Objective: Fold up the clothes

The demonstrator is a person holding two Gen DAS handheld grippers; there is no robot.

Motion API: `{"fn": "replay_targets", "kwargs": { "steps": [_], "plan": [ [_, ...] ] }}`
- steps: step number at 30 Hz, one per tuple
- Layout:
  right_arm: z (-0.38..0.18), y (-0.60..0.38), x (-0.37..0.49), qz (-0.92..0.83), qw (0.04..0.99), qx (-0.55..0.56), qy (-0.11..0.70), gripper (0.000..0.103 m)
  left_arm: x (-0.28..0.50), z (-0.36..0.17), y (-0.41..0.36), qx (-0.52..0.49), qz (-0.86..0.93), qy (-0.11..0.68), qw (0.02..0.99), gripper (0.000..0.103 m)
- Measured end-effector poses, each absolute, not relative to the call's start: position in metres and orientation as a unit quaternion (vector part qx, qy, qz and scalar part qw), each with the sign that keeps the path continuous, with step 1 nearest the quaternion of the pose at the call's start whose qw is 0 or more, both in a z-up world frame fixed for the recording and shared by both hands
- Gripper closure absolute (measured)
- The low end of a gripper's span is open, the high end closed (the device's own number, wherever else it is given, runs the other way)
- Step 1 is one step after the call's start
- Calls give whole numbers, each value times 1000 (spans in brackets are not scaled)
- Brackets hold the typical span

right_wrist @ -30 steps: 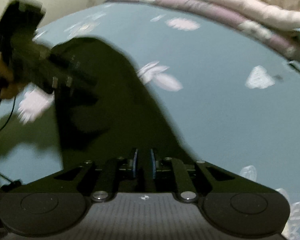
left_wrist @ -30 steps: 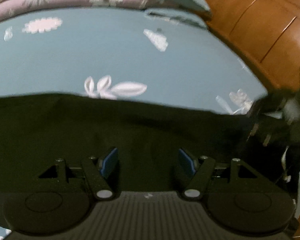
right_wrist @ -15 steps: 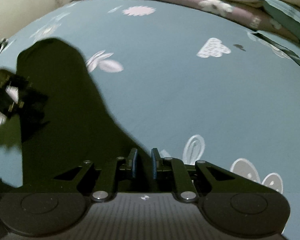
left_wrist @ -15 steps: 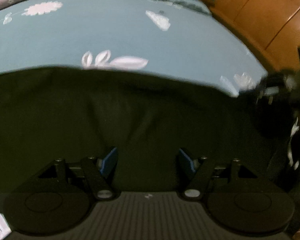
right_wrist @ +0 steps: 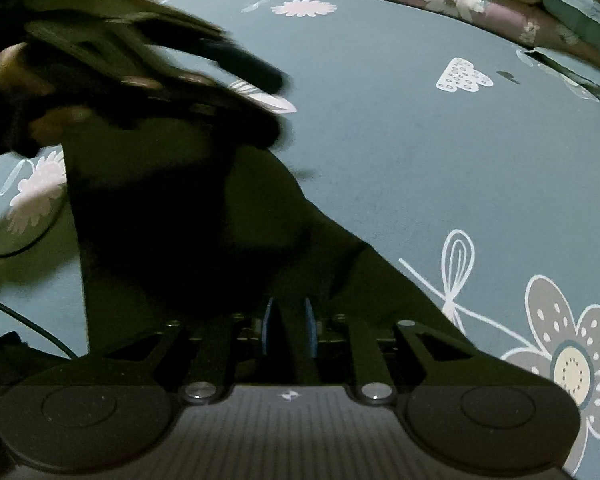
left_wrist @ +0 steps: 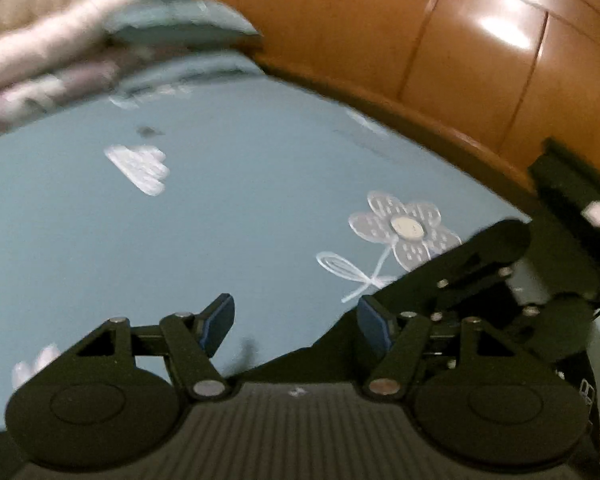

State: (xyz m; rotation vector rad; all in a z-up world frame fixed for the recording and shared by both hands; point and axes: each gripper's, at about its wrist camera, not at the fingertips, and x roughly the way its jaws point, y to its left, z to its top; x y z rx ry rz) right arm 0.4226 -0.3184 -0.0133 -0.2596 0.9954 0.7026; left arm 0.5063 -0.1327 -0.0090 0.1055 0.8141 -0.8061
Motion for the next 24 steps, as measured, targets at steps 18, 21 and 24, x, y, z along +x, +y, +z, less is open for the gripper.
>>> {"fn": "replay_targets", "kwargs": {
  "steps": [18,21,24],
  "plan": [
    [32,-353,455,316,846,-103,418,76,437,-51,-135,79,-450,412,788,33],
    [21,-338,461,342,827,-116,430,69,427,-51,-133,84,-443,406,795,32],
    [10,-323,467,367,808,-128,443,62,422,-48,-132,84,-433,401,803,32]
  ]
}}
